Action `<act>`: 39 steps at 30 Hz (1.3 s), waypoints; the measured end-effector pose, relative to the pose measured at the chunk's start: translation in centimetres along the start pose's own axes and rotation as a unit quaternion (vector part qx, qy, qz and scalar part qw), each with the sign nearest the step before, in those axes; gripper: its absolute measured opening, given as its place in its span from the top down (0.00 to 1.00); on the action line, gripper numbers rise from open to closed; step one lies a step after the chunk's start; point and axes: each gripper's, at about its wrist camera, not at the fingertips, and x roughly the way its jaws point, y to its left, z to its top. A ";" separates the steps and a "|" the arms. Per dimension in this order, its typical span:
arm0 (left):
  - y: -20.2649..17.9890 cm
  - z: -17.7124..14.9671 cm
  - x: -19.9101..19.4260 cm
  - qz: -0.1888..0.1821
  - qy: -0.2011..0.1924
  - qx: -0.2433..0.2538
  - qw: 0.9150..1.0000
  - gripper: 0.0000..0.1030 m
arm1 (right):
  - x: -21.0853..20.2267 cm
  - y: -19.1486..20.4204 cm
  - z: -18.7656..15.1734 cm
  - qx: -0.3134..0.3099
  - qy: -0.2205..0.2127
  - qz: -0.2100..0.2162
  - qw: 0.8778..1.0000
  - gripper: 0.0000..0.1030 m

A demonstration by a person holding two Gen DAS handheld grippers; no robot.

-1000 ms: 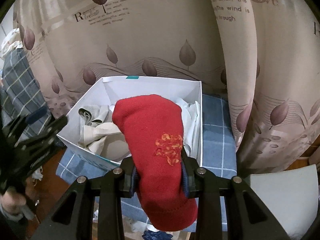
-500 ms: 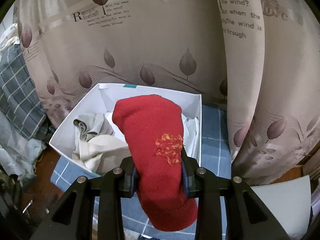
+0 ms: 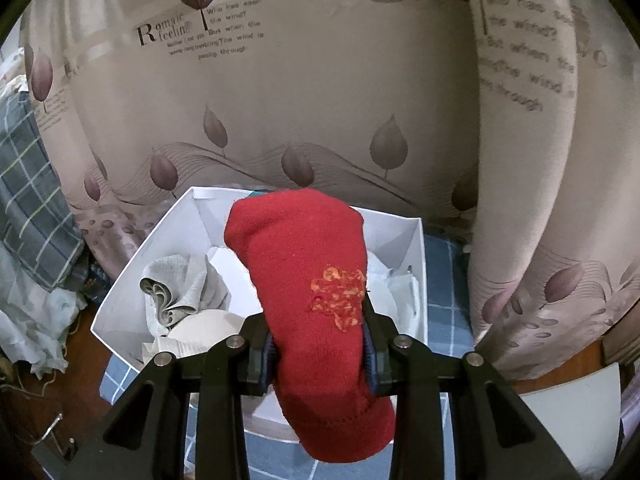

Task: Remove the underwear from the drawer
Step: 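Lower the red underwear into the white box and open the right gripper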

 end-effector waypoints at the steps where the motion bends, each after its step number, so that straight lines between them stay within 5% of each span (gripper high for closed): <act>1: 0.1 -0.3 0.2 -0.003 0.003 -0.007 1.000 0.34 | 0.4 0.2 0.0 -0.001 0.003 0.000 1.000 0.70; 24: 0.1 -3.1 4.0 -0.003 0.053 -0.012 0.999 0.34 | 6.5 1.5 -0.6 -0.009 0.063 -0.031 0.998 0.69; 39: 0.5 -3.7 5.3 -0.034 0.089 -0.046 0.994 0.34 | 8.7 0.9 -2.3 0.011 0.093 -0.024 0.995 0.65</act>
